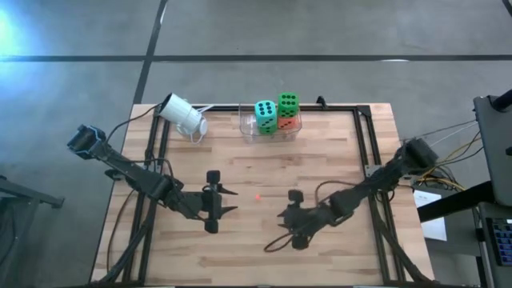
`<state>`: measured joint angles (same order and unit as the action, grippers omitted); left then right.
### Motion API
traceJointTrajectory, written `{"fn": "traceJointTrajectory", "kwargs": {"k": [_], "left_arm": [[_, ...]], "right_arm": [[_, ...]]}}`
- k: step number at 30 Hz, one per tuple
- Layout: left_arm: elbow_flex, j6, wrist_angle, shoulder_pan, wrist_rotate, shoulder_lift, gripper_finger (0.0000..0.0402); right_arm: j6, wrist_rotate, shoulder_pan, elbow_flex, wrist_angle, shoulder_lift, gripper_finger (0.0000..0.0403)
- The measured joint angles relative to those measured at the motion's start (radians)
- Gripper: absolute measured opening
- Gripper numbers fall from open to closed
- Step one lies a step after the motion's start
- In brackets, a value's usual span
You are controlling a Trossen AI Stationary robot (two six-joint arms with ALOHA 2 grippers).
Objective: Pick & Place Dice
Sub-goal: Put the small red dice into the transparent bin
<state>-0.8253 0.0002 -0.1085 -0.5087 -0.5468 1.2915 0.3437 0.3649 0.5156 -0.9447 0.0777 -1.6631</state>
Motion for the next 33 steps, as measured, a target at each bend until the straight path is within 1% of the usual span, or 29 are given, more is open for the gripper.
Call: {"fn": "traceJointTrajectory", "kwargs": {"k": [4, 7, 11, 15, 18, 22, 31, 33], "left_arm": [[0.0, 0.0, 0.0, 0.0, 0.0, 0.0, 0.0192], [0.0, 0.0, 0.0, 0.0, 0.007, 0.0, 0.0193], [0.0, 0.001, 0.0, 0.0, 0.016, 0.0, 0.0191], [0.0, 0.002, -0.003, 0.0, 0.017, 0.0, 0.0193], [0.0, 0.002, -0.005, 0.0, 0.019, 0.0, 0.0192], [0.0, 0.001, -0.008, 0.0, 0.024, 0.0, 0.0191], [0.001, -0.001, 0.002, 0.0, 0.024, 0.0, 0.0191], [0.001, -0.001, 0.003, 0.0, 0.024, 0.0, 0.0191]], "right_arm": [[0.012, -0.051, 0.006, -0.072, -0.008, -0.115, 0.0125], [0.051, -0.077, 0.012, -0.138, -0.003, -0.19, 0.0123], [0.052, -0.091, 0.035, -0.232, 0.001, -0.267, 0.0125], [0.044, -0.114, 0.062, -0.307, 0.1, -0.326, 0.0125], [0.012, -0.115, 0.073, -0.345, 0.167, -0.353, 0.0122], [-0.051, -0.13, 0.083, -0.363, 0.168, -0.361, 0.0116], [-0.212, -0.141, 0.087, -0.348, 0.209, -0.342, 0.0113], [-0.238, -0.169, 0.083, -0.344, 0.205, -0.343, 0.0111]]}}
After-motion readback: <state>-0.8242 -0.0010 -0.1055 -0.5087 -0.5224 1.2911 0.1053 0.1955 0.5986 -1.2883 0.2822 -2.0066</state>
